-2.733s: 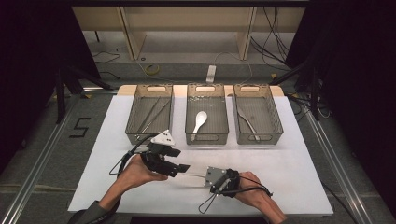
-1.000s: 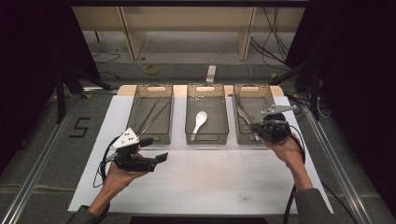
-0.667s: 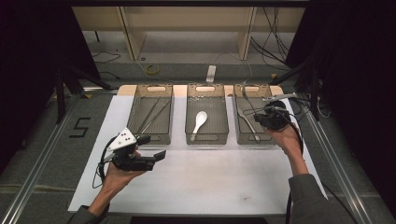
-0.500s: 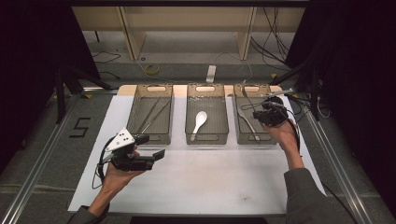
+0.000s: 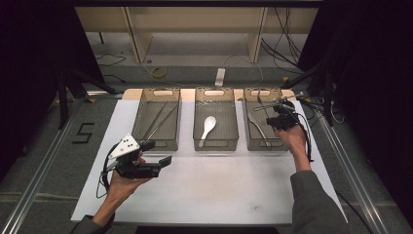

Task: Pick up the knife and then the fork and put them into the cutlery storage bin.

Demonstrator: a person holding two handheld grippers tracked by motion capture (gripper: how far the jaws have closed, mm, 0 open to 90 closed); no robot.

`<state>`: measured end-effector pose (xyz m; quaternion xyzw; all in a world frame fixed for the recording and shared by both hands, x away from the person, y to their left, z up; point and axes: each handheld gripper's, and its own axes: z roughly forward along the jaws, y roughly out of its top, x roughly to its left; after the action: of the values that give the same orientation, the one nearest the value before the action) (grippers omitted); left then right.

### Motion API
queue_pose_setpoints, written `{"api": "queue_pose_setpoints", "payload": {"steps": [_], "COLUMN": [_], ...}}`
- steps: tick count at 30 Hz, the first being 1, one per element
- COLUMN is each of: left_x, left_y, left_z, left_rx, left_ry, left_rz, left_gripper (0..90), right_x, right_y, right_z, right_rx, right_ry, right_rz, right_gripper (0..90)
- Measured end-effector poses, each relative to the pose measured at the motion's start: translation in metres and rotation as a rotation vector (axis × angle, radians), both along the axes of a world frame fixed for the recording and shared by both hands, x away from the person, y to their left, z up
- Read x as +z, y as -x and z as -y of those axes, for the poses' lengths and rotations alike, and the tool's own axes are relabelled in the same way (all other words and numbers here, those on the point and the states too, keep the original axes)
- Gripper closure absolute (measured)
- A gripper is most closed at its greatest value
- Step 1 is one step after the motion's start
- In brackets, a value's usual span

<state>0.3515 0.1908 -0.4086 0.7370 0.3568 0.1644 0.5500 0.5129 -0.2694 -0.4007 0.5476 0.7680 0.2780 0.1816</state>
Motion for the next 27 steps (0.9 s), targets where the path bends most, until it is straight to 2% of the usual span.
{"api": "queue_pose_setpoints", "payload": {"steps": [7,9,15,17,23,27], "left_x": [0.000,0.000,0.000,0.000,0.000,0.000], "left_y": [-0.001,-0.001,-0.001,-0.001,-0.001,-0.002], "left_z": [0.000,-0.001,0.000,-0.001,-0.001,-0.001], "left_rx": [0.004,0.005,0.009,0.010,0.006,0.007], "left_ry": [-0.003,-0.007,-0.004,0.003,0.006,0.007], "left_rz": [-0.001,-0.001,-0.001,-0.005,-0.009,-0.013], "left_gripper": [14.0,14.1,13.9,13.9,13.8,13.8], "right_x": [-0.007,-0.008,-0.002,0.001,0.014,0.021], "right_y": [-0.003,-0.004,-0.001,0.003,0.021,0.036], "right_z": [-0.002,-0.003,-0.010,-0.012,-0.018,-0.023], "right_rx": [-0.007,-0.009,0.028,0.040,0.108,0.151], "right_ry": [-0.004,-0.011,0.001,-0.020,-0.118,-0.155], "right_rz": [-0.042,-0.043,-0.005,0.010,0.090,0.134], "right_gripper": [86.5,81.0,71.2,65.2,58.3,52.7]}}
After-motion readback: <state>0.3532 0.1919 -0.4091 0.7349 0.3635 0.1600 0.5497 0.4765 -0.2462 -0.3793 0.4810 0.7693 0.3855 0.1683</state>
